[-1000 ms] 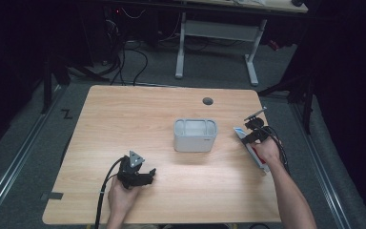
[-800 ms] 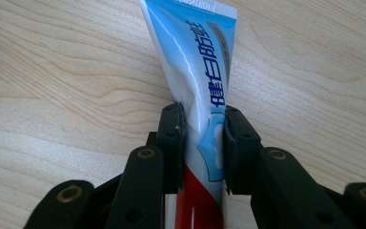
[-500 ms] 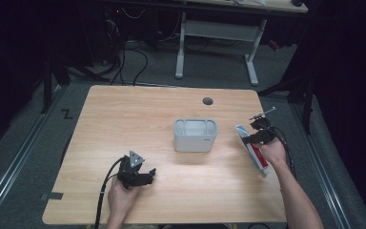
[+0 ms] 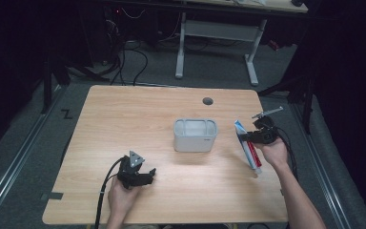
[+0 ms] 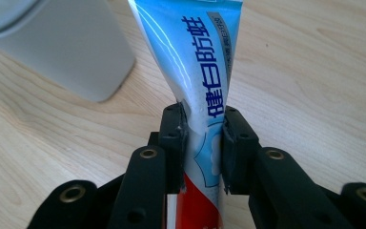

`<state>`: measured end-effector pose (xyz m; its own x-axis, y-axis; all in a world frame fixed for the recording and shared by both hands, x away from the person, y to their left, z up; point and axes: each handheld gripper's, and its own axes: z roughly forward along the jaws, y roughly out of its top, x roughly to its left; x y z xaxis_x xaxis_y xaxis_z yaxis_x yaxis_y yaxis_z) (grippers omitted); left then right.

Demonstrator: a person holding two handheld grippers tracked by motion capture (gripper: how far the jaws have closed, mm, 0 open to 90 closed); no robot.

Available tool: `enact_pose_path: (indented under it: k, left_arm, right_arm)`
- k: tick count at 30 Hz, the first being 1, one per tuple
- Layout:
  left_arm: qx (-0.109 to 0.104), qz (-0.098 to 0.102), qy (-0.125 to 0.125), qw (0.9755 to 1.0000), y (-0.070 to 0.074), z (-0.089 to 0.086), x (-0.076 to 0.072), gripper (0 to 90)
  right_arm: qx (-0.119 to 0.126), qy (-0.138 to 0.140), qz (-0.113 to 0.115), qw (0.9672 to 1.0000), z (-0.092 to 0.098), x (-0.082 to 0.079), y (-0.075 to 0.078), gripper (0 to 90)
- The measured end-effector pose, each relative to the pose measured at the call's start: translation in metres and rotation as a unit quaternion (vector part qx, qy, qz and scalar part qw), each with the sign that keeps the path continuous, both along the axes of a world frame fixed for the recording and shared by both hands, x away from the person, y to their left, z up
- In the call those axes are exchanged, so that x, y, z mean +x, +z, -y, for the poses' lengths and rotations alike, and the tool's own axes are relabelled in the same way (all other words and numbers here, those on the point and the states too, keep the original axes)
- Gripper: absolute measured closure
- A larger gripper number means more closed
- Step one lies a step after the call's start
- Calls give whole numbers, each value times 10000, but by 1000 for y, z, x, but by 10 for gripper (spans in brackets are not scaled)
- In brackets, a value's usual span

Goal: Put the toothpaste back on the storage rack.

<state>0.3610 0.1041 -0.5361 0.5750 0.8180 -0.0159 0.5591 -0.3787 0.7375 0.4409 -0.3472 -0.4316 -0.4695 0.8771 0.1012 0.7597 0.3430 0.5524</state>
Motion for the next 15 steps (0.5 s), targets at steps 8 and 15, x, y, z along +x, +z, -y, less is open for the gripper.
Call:
enact_pose_path:
  k: [8, 15]
  left_arm:
    - [0, 1, 0, 10000, 0, 0, 0, 219]
    - [1, 2, 4, 10000, 0, 0, -1, 219]
  right_arm:
    - [-34, 83, 520, 9986, -9, -13, 11, 742]
    - [166, 164, 766, 9968, -12, -21, 18, 740]
